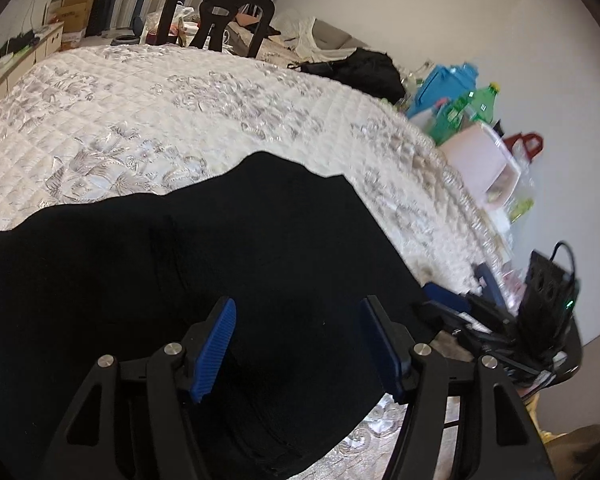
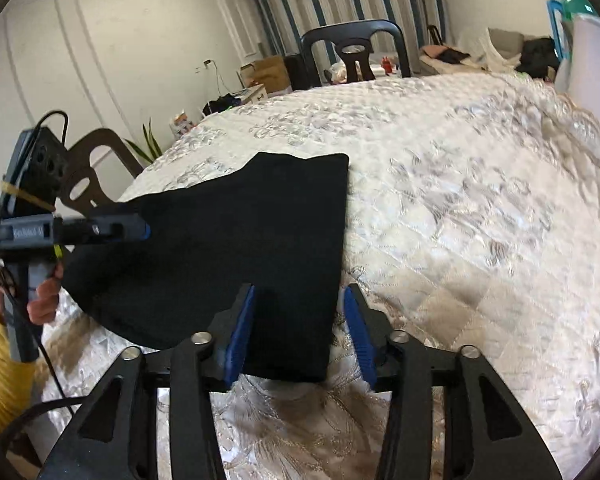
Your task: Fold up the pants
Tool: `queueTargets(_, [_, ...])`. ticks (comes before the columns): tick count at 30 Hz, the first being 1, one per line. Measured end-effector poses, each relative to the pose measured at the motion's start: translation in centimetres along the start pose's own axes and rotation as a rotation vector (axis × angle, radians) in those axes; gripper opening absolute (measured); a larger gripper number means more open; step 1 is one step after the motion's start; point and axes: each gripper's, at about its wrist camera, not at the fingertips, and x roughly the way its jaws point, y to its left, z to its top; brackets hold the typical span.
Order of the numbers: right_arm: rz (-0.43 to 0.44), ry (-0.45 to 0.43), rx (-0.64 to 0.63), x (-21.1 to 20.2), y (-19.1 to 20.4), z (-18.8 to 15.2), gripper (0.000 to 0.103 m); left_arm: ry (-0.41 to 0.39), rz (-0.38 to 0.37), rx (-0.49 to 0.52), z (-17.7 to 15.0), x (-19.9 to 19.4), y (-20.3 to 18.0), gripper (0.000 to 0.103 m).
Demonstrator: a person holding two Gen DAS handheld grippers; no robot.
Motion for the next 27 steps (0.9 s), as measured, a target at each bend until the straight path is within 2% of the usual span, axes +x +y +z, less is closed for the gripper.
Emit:
queueTargets(7, [0.01,-0.018,0.012,-1.2,-0.5,-0.4,0.051,-0.003,0.122,0.096,-0.7,0.8,-2.6,0.067])
queueTargets(12, [0.003,-0.027,0.011,-1.7,-0.8,-0.6,0.051,-0.01,0.145,0.137,-1.0,1.4,-4.2,0.067])
queueTargets(16, [-0.006,-0.021,0.009,-1.8,-1.0,-0.7,0.052,-0.023,0.199,0.173,-1.4,1.7,-5.6,0.067])
queueTargets(20, [-0.013,-0.012,0.007,-1.8,-1.1,-0.8,0.058,-0.03,0.219,0.194,-1.8,1.8,-6.5,0.067])
queueTargets(27, [-0.073,0.034,-0.058,-0.5,0.0,-0.4,0.061,-0.029,0.269,0.2,-2.4,2.3,-6.6,0.067])
